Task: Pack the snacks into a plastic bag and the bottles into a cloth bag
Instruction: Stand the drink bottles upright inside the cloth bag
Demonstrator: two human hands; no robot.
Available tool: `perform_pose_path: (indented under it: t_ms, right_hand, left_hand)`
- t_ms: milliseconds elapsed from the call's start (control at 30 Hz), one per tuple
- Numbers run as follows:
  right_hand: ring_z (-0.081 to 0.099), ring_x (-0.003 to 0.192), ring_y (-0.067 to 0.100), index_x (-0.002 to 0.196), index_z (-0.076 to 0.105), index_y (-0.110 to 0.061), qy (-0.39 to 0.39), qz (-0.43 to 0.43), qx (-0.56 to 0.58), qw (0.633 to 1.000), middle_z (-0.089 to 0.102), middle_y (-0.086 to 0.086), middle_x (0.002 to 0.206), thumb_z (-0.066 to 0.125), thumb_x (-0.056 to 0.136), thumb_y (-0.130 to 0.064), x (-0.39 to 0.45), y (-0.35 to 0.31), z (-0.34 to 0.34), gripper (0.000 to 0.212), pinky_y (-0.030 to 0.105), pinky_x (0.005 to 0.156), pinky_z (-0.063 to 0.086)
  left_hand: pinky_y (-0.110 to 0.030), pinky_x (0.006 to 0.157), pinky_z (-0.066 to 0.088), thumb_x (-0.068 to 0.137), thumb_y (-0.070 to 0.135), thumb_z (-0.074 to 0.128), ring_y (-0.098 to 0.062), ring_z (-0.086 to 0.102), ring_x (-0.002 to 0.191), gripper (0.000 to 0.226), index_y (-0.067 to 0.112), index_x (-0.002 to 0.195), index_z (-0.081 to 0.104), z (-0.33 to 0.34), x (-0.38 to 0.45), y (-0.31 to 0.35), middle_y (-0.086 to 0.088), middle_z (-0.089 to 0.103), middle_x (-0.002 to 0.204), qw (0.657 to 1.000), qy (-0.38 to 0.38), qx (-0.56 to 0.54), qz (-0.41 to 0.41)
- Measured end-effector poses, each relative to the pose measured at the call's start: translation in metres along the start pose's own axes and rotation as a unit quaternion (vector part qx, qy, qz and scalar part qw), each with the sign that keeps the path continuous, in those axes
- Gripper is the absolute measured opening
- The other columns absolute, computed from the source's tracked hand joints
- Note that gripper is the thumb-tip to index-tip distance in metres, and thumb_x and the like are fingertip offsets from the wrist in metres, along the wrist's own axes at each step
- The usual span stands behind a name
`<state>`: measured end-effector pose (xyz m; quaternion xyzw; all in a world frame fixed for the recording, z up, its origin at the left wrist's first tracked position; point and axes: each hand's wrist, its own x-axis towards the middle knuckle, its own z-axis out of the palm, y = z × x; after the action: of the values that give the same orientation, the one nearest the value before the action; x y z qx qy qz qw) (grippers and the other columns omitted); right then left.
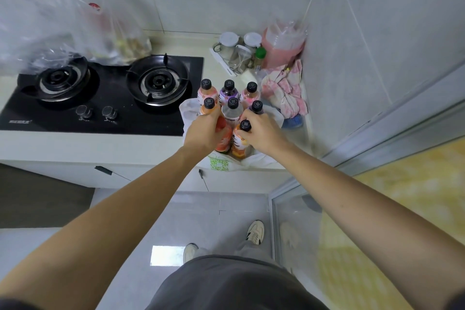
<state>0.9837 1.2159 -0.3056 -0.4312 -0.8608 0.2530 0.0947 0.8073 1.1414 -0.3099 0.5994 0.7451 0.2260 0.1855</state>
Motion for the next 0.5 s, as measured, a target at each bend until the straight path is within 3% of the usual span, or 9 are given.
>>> perform_pose_path:
  t_ms: [133, 233, 367, 500]
  right_hand:
    - [0.064, 0.073, 0.019, 0.102, 0.056, -0.022, 0.001, -0.009, 0.006, 1.000, 0.063, -0.007, 0.074, 0.070, 0.089, -0.041, -0.003, 0.004, -0.003, 0.027, 0.042, 0.064, 0.055]
    - [0.056, 0.058, 0.011, 0.100, 0.062, -0.019, 0.074, 0.002, 0.021, 0.997, 0.054, -0.012, 0.059, 0.063, 0.096, -0.043, -0.005, 0.011, -0.010, 0.024, 0.032, 0.057, 0.048]
    - [0.059, 0.060, 0.015, 0.095, 0.064, -0.015, 0.131, 0.074, 0.046, 0.988, 0.063, -0.004, 0.068, 0.049, 0.105, -0.029, -0.001, 0.033, -0.022, 0.022, 0.032, 0.053, 0.042]
    - [0.066, 0.081, 0.033, 0.103, 0.067, -0.013, 0.109, 0.148, 0.004, 0.983, 0.070, 0.005, 0.087, 0.050, 0.095, -0.004, 0.015, 0.067, -0.022, 0.021, 0.037, 0.060, 0.044]
  left_hand:
    - [-0.040, 0.066, 0.054, 0.092, 0.036, 0.066, -0.025, 0.062, 0.082, 0.028, 0.024, 0.110, 0.048, 0.001, -0.005, -0.006, 0.002, 0.065, 0.093, 1.000, -0.012, -0.015, -0.002]
    - [-0.034, 0.063, 0.051, 0.093, 0.046, 0.060, -0.018, 0.062, 0.072, 0.027, 0.029, 0.110, 0.049, -0.003, -0.011, -0.012, 0.006, 0.065, 0.081, 1.000, -0.002, -0.022, -0.019]
    - [-0.032, 0.057, 0.044, 0.102, 0.045, 0.045, -0.016, 0.059, 0.060, 0.023, 0.025, 0.099, 0.056, -0.015, -0.016, -0.021, 0.004, 0.061, 0.063, 0.993, 0.056, -0.084, -0.058]
    - [-0.032, 0.058, 0.042, 0.102, 0.031, 0.047, -0.019, 0.058, 0.063, 0.017, 0.017, 0.098, 0.057, -0.021, -0.001, -0.039, 0.001, 0.060, 0.069, 0.977, 0.107, -0.105, -0.151]
